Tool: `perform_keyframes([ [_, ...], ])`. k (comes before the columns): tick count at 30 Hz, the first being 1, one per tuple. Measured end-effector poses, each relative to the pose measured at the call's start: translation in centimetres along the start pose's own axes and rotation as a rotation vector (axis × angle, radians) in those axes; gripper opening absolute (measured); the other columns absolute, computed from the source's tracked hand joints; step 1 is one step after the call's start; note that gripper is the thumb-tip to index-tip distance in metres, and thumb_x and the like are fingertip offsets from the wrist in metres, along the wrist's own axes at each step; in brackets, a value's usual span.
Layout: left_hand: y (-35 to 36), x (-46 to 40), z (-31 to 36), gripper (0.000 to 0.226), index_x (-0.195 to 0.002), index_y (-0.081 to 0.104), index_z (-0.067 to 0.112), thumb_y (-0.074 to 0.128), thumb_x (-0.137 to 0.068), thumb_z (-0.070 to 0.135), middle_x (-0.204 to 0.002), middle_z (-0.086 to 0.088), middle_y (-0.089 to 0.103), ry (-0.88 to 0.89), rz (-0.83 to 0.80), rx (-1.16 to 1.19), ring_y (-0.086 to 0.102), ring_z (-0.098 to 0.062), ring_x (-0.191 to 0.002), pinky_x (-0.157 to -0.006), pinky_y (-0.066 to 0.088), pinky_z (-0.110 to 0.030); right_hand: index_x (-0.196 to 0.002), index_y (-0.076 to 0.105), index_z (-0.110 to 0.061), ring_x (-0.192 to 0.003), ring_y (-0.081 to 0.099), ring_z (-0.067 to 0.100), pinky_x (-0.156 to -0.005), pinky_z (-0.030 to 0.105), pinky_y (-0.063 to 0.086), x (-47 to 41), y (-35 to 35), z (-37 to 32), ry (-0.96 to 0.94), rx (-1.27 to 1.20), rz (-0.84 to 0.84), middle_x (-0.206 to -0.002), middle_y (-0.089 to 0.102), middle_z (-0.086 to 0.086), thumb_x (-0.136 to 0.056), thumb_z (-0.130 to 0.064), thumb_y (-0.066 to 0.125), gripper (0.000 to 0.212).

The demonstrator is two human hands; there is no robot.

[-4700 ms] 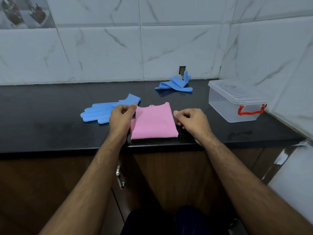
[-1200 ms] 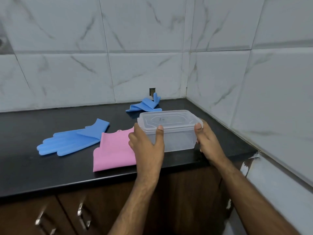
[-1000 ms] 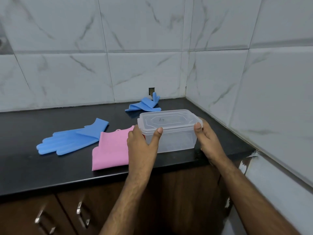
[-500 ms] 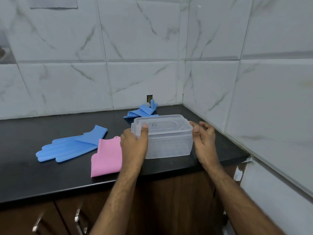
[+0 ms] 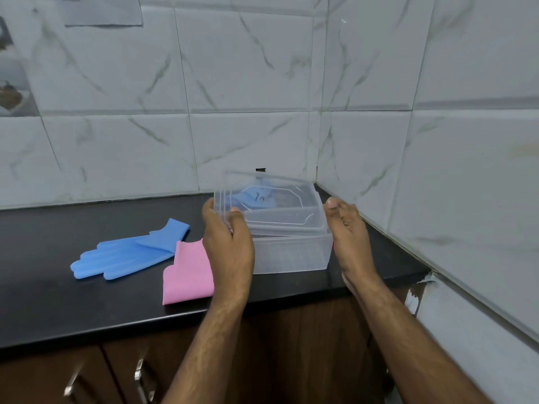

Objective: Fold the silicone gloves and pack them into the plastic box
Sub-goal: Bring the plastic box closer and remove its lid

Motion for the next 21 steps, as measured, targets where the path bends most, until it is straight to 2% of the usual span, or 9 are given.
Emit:
perform_keyframes([
  [2, -0.5, -0.4, -0.2, 0.042, -0.147, 0.044, 0.027, 0.047, -0.105, 0.027, -0.122, 0.009, 0.068, -0.049, 0.032, 0.121, 0.066, -0.007, -0.107, -0.091, 0.057, -0.031, -0.12, 0.072, -0.032, -0.135, 0.052, 0.024, -0.113, 0.055, 0.04, 0.1, 0.7, -1.2, -0.011, -0.088, -0.063, -0.132, 0.066, -0.001, -0.084, -0.077, 0.053, 0.06],
  [5, -1.4, -1.3, -1.1, 0.046, -0.15, 0.042, 0.035, 0.048, -0.105, 0.028, -0.12, 0.029, 0.061, -0.114, 0.055, 0.205, 0.06, 0.013, -0.107, -0.079, 0.048, -0.005, -0.129, 0.065, -0.023, -0.113, 0.068, 0.015, -0.103, 0.05, 0.052, 0.0, 1.7, -2.8, -0.001, -0.159, -0.102, -0.119, 0.073, -0.005, -0.096, -0.05, 0.061, 0.043],
  [6, -2.0, -1.5, -1.3, 0.046, -0.15, 0.042, 0.037, 0.049, -0.105, 0.028, -0.116, 0.032, 0.059, -0.113, 0.061, 0.19, 0.059, 0.016, -0.105, -0.078, 0.046, -0.004, -0.133, 0.062, -0.023, -0.111, 0.069, 0.011, -0.101, 0.047, 0.054, 0.1, 2.0, -3.3, -0.005, -0.164, -0.089, -0.119, 0.073, -0.009, -0.098, -0.042, 0.062, 0.039],
  [10, -5.8, -2.4, -2.8, 0.034, -0.138, 0.053, 0.033, 0.052, -0.104, 0.032, -0.123, 0.013, 0.068, -0.124, 0.076, 0.117, 0.065, -0.008, -0.112, -0.097, 0.052, -0.03, -0.136, 0.056, -0.026, -0.098, 0.073, 0.008, -0.083, 0.032, 0.059, 1.8, 4.9, -6.7, -0.146, -0.181, -0.117, -0.111, 0.075, -0.015, -0.104, -0.027, 0.056, 0.032],
  [13, -8.6, -3.2, -4.7, 0.05, -0.134, 0.06, 0.023, 0.042, -0.103, 0.058, -0.128, -0.003, 0.07, -0.276, 0.036, 0.173, 0.065, -0.023, -0.119, -0.107, 0.049, -0.042, -0.13, 0.06, -0.023, -0.097, 0.074, 0.011, -0.088, 0.033, 0.058, 4.2, 9.0, -9.4, -0.259, -0.179, -0.253, -0.109, 0.077, -0.008, -0.101, -0.026, 0.062, 0.029],
  [15, -11.2, -3.5, -5.6, 0.067, -0.123, 0.068, 0.022, 0.028, -0.101, 0.071, -0.127, -0.003, 0.072, -0.374, 0.061, 0.328, 0.07, -0.013, -0.112, -0.1, 0.051, -0.035, -0.123, 0.067, -0.024, -0.103, 0.071, 0.005, -0.094, 0.031, 0.056, 6.4, 11.8, -10.8, -0.348, -0.136, -0.318, -0.109, 0.076, -0.012, -0.098, -0.019, 0.066, 0.025],
  [16, -12.5, -3.6, -6.0, 0.076, -0.126, 0.067, 0.019, 0.022, -0.099, 0.074, -0.134, -0.002, 0.069, -0.42, 0.093, 0.361, 0.069, -0.007, -0.112, -0.099, 0.049, -0.031, -0.121, 0.07, -0.024, -0.104, 0.07, 0.002, -0.094, 0.027, 0.055, 7.6, 13.0, -11.4, -0.42, -0.073, -0.345, -0.111, 0.075, -0.016, -0.097, -0.018, 0.067, 0.025],
  [18, -15.4, -3.7, -7.2, 0.091, -0.144, 0.053, 0.008, 0.015, -0.098, 0.076, -0.146, -0.005, 0.058, -0.498, 0.149, 0.401, 0.06, -0.015, -0.128, -0.109, 0.044, -0.036, -0.12, 0.072, -0.025, -0.102, 0.069, 0.004, -0.09, 0.029, 0.054, 10.6, 15.6, -12.2, -0.645, 0.155, -0.391, -0.112, 0.074, -0.017, -0.096, -0.02, 0.066, 0.025],
  [21, -19.1, -2.8, -7.8, 0.08, -0.146, 0.054, 0.016, 0.02, -0.1, 0.072, -0.142, -0.003, 0.063, -0.456, 0.2, 0.45, 0.062, -0.021, -0.128, -0.104, 0.051, -0.04, -0.12, 0.073, -0.021, -0.091, 0.069, 0.016, -0.079, 0.038, 0.05, 15.0, 19.1, -11.9, -0.977, 0.489, -0.406, -0.103, 0.076, -0.008, -0.089, -0.01, 0.072, 0.033],
])
Point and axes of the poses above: each hand's wrist, its own x-axis away from the middle knuckle, its own y-axis out of the palm, z = x × y, the point moved 6 cm from there along -x, towards the middle knuckle
